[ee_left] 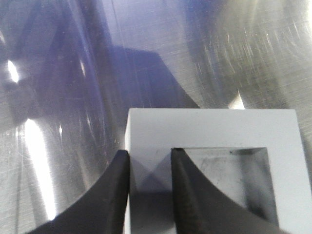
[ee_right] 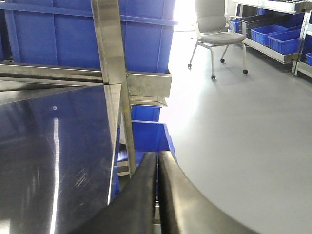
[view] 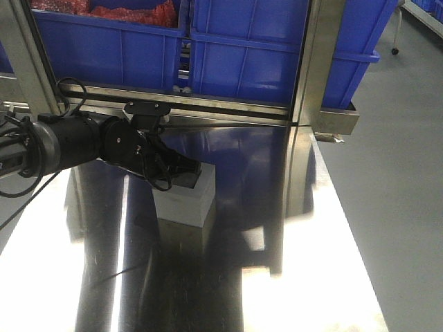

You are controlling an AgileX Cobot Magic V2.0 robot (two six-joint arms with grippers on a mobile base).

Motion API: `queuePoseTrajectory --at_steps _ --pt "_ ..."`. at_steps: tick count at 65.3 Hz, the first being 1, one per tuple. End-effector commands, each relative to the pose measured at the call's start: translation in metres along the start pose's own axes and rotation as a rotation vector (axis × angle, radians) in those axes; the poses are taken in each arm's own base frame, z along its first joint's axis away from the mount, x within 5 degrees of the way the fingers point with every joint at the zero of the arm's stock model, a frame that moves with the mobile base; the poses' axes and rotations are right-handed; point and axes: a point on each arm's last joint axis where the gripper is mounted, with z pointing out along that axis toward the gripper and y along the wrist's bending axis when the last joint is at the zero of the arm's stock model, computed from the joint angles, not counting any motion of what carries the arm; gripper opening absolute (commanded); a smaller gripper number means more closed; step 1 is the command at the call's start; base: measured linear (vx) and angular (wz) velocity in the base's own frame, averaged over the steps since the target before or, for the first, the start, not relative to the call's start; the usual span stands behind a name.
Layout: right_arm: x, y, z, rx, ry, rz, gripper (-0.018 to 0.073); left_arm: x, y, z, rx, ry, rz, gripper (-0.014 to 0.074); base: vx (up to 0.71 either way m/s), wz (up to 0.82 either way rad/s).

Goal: Sort gray base to blue bin
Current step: 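Close the left gripper on the gray block's rim, then lift the gray block with the left gripper toward the robot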

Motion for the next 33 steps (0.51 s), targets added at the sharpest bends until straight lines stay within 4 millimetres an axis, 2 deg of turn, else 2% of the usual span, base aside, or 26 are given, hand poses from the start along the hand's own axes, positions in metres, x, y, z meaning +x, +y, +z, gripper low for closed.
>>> queuePoseTrajectory --at_steps 1,8,16,28,33 --pt "-0.006 0.0 0.0 0.0 -0.075 -0.013 -0.0005 -0.008 -0.003 -0.015 0.006 -0.025 0.004 -0.0008 0.0 0.0" --pt "-0.006 0.0 0.0 0.0 -0.075 -0.013 -0.0005 -0.011 -0.003 -0.02 0.011 -0.051 0.005 -0.0008 0.0 0.0" --pt "-0.006 0.0 0.0 0.0 -0.075 -0.013 -0.0005 -0.019 -0.006 -0.037 0.027 -0.13 0.008 -0.0008 0.0 0.0" --pt "-0.006 0.0 0.0 0.0 -0.075 -0.013 -0.0005 -0.024 -0.01 -0.09 0.072 -0.367 0.012 -0.0008 0.0 0.0" --pt "-0.006 0.0 0.0 0.0 -0.075 -0.013 -0.0005 -0.019 -0.009 -0.113 0.086 -0.453 0.011 -0.0008 0.0 0.0"
